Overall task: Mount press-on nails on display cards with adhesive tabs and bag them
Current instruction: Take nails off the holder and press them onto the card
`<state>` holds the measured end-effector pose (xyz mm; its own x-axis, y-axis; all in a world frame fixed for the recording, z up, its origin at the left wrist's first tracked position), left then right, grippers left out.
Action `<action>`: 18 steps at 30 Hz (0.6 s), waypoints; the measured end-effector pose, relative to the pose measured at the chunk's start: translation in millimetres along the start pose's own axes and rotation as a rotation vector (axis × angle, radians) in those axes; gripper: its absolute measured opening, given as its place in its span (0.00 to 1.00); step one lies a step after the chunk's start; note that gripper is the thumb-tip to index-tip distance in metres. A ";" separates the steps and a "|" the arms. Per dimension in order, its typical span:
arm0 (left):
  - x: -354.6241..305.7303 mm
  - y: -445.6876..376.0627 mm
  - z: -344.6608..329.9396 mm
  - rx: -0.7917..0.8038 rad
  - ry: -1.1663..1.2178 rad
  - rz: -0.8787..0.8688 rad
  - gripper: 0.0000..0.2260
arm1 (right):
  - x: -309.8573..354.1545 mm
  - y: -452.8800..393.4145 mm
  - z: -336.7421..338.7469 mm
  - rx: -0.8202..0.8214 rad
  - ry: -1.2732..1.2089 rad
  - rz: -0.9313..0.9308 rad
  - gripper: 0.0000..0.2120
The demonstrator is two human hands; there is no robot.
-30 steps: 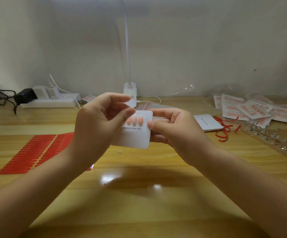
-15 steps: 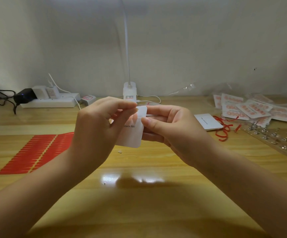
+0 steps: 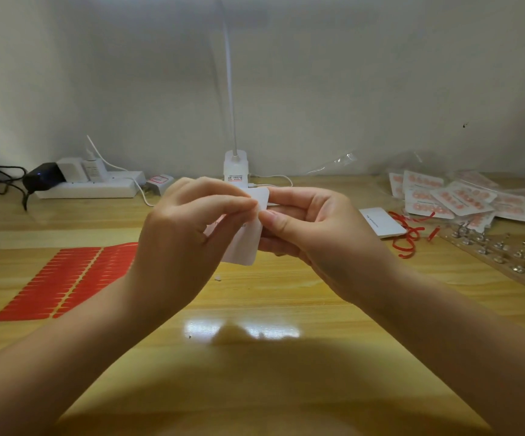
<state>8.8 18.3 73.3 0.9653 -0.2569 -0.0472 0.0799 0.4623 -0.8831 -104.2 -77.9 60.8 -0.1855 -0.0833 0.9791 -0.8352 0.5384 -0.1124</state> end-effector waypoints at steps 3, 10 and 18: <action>0.3 -1.8 -0.9 -0.002 0.105 0.077 0.05 | 1.1 0.0 1.6 -0.007 0.006 -0.001 0.13; 2.2 -3.4 3.0 -0.021 0.130 0.165 0.09 | 0.3 -1.0 3.4 -0.009 0.024 -0.005 0.13; -2.1 0.6 3.1 -0.035 0.043 0.056 0.09 | -2.2 -1.7 0.2 0.025 0.046 0.013 0.11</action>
<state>7.6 21.7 74.4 0.9565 -0.2678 -0.1161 0.0167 0.4474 -0.8942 -102.5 -78.8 58.8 -0.1728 -0.0372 0.9843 -0.8457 0.5178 -0.1289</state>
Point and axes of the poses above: each hand's wrist, its own y-axis away from the middle knuckle, its own z-axis out of the back of the hand, x = y × z, the point moved 5 cm from there along -y, towards the middle knuckle, and after that the axes turned 6 degrees about -z, right-handed, at the moved point
